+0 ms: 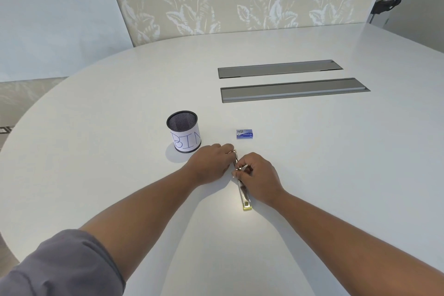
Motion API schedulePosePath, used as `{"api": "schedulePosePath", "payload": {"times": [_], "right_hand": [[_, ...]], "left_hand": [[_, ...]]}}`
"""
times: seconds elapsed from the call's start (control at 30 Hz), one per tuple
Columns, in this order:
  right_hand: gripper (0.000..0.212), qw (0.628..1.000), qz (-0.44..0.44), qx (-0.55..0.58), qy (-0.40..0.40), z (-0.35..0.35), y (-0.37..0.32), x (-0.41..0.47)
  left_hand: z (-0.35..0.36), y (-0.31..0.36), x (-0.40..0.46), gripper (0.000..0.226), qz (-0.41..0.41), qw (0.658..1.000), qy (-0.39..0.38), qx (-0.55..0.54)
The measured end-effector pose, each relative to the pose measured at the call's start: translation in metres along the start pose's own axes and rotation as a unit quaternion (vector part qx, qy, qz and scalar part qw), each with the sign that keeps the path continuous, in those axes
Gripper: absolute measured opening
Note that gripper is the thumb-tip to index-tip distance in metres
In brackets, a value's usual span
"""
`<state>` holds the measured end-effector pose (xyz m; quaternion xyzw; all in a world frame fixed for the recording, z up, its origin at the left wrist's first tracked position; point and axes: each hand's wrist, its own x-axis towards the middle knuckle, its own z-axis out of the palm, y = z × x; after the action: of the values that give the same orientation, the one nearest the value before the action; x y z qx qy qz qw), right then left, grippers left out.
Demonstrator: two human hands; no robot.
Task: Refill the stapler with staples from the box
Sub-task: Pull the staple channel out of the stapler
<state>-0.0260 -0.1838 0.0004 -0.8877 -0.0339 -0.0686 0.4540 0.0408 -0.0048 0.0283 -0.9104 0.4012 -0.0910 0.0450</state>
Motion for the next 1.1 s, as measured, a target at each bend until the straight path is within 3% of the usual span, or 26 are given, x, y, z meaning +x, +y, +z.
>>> {"api": "schedulePosePath", "payload": {"times": [0.13,0.4,0.53,0.7,0.8,1.1], "right_hand": [[0.018,1.0,-0.001,-0.007,0.003,0.001,0.002,0.0],[0.022,1.0,0.013,-0.009,0.007,0.003,0.002,0.0],[0.021,1.0,0.01,-0.006,0.007,0.003,0.002,0.0],[0.02,1.0,0.017,-0.007,0.004,0.002,0.001,0.0],[0.021,1.0,0.018,-0.011,0.002,0.002,0.001,0.0],[0.025,1.0,0.015,-0.007,0.005,0.002,0.0,0.0]], "left_hand": [[0.003,0.003,-0.008,0.029,-0.002,0.997,0.033,-0.073],[0.004,0.009,-0.005,0.031,-0.08,0.981,0.067,-0.164],[0.0,0.009,0.0,0.026,-0.09,0.99,0.027,-0.105],[-0.009,0.007,0.005,0.019,-0.029,0.999,-0.028,0.027],[-0.013,0.006,0.008,0.018,-0.006,0.998,-0.046,0.047],[-0.01,0.0,0.0,0.032,-0.025,0.991,-0.015,-0.131]]}}
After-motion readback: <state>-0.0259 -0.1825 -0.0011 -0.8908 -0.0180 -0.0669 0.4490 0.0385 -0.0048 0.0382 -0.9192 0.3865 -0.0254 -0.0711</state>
